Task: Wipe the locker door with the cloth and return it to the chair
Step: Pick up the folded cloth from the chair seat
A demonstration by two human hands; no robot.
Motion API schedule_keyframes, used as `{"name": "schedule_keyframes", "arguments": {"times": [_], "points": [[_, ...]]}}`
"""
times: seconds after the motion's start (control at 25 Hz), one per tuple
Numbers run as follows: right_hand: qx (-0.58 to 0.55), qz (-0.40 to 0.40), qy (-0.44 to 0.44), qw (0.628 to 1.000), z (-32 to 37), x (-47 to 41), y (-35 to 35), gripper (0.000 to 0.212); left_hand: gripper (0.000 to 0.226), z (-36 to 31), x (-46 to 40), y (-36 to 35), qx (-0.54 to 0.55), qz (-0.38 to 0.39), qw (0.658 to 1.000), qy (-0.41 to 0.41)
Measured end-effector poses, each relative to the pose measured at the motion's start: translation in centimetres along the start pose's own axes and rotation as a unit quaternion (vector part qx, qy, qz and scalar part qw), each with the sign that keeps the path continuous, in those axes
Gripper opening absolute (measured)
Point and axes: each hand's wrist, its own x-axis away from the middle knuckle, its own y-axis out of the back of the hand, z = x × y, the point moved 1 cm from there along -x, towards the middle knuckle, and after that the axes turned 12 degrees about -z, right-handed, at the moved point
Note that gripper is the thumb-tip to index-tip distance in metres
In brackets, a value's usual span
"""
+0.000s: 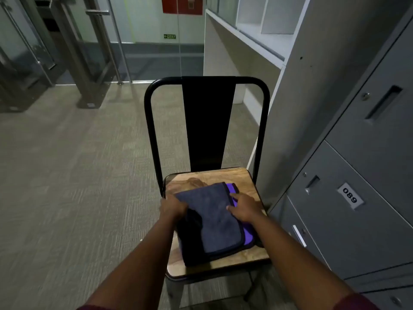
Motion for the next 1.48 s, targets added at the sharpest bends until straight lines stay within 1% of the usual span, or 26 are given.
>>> {"name": "schedule_keyframes", "arguments": {"times": [0.08, 0.16, 0.24, 0.28, 0.36, 0.4, 0.48, 0.52, 0.56, 0.6, 0.72, 0.8, 0.92, 0.96, 1.04, 1.08, 1.12, 1.16, 1.2, 1.24, 1.32, 1.36, 1.4, 1.48], "points": [[-0.036, 0.049, -0.061, 0.996, -0.4, 0.4, -1.1, 0.062, 0.052, 1.1, -0.1, 0.0, 0.022, -0.006, 0.996, 0.084], [-0.042, 0.056, -0.091, 0.993, -0.7, 0.9, -1.9, 0.068, 0.052, 2.1, -0.7, -0.6, 0.097, -0.004, 0.986, 0.132], [-0.024, 0.036, -0.100, 0.994, -1.0, 0.7, -2.4, 0.076, 0.046, 2.1, -0.9, -0.8, 0.159, 0.032, 0.976, 0.143], [-0.039, 0.019, -0.109, 0.993, -1.0, 0.5, -2.6, 0.083, 0.043, 2.1, -1.1, -1.0, 0.188, 0.049, 0.970, 0.145], [-0.087, -0.019, -0.144, 0.986, -0.7, 0.4, -2.7, 0.091, 0.046, 1.8, -0.6, -0.8, 0.227, 0.089, 0.958, 0.148], [-0.090, -0.030, -0.162, 0.982, -0.6, 0.4, -2.8, 0.087, 0.048, 1.4, -0.2, -0.6, 0.245, 0.108, 0.952, 0.149], [-0.068, -0.039, -0.187, 0.979, -0.6, 0.3, -2.5, 0.060, 0.041, -0.2, 0.8, 0.1, 0.285, 0.133, 0.938, 0.148], [-0.074, -0.045, -0.197, 0.977, -0.6, 0.3, -2.0, 0.047, 0.035, -1.2, 1.1, 0.5, 0.296, 0.146, 0.933, 0.142], [-0.096, -0.059, -0.200, 0.973, -0.5, 0.3, -1.4, 0.039, 0.032, -2.3, 1.4, 0.9, 0.297, 0.154, 0.933, 0.134], [-0.122, -0.079, -0.195, 0.970, -0.4, 0.3, -0.7, 0.036, 0.032, -3.3, 1.5, 1.3, 0.300, 0.155, 0.933, 0.124], [-0.152, -0.156, -0.174, 0.960, -0.3, 0.2, 1.3, 0.038, 0.031, -6.5, 1.7, 2.7, 0.319, 0.138, 0.935, 0.069], [-0.162, -0.196, -0.172, 0.952, -0.1, 0.2, 2.8, 0.037, 0.024, -8.4, 1.9, 3.4, 0.336, 0.120, 0.934, 0.022], [-0.178, -0.238, -0.176, 0.938, 0.0, 0.7, 5.0, 0.040, 0.019, -11.3, 2.4, 4.4, 0.328, 0.084, 0.940, -0.051], [-0.195, -0.249, -0.174, 0.932, 0.0, 0.8, 5.5, 0.045, 0.019, -12.2, 2.7, 4.6, 0.324, 0.078, 0.941, -0.065], [-0.244, -0.269, -0.152, 0.919, -0.2, 1.2, 6.8, 0.068, 0.022, -14.5, 3.9, 5.3, 0.328, 0.077, 0.937, -0.094], [-0.286, -0.279, -0.135, 0.907, -0.1, 1.4, 7.5, 0.079, 0.023, -15.8, 4.7, 5.6, 0.331, 0.080, 0.933, -0.115], [-0.338, -0.288, -0.114, 0.889, 0.2, 1.8, 8.4, 0.083, 0.024, -17.1, 5.6, 6.0, 0.328, 0.082, 0.931, -0.136], [-0.389, -0.290, -0.084, 0.871, 0.6, 2.4, 9.6, 0.083, 0.025, -18.5, 6.6, 6.2, 0.320, 0.085, 0.930, -0.160], [-0.426, -0.287, -0.040, 0.857, 0.9, 3.0, 10.7, 0.083, 0.026, -19.8, 7.4, 6.2, 0.308, 0.087, 0.929, -0.186], [-0.446, -0.281, 0.012, 0.850, 1.1, 3.7, 11.9, 0.088, 0.027, -21.2, 8.4, 6.2, 0.291, 0.090, 0.928, -0.216], [-0.425, -0.276, 0.105, 0.856, 1.7, 5.4, 14.1, 0.113, 0.027, -23.9, 10.8, 6.2, 0.262, 0.102, 0.921, -0.269], [-0.405, -0.286, 0.138, 0.858, 2.0, 6.3, 15.3, 0.120, 0.028, -25.2, 12.0, 6.0, 0.257, 0.114, 0.916, -0.285], [-0.390, -0.306, 0.157, 0.854, 2.2, 7.1, 16.2, 0.121, 0.029, -26.3, 13.3, 5.8, 0.255, 0.127, 0.913, -0.292], [-0.387, -0.357, 0.163, 0.834, 1.6, 8.7, 18.1, 0.115, 0.033, -28.5, 16.4, 5.8, 0.248, 0.147, 0.905, -0.314]]}}
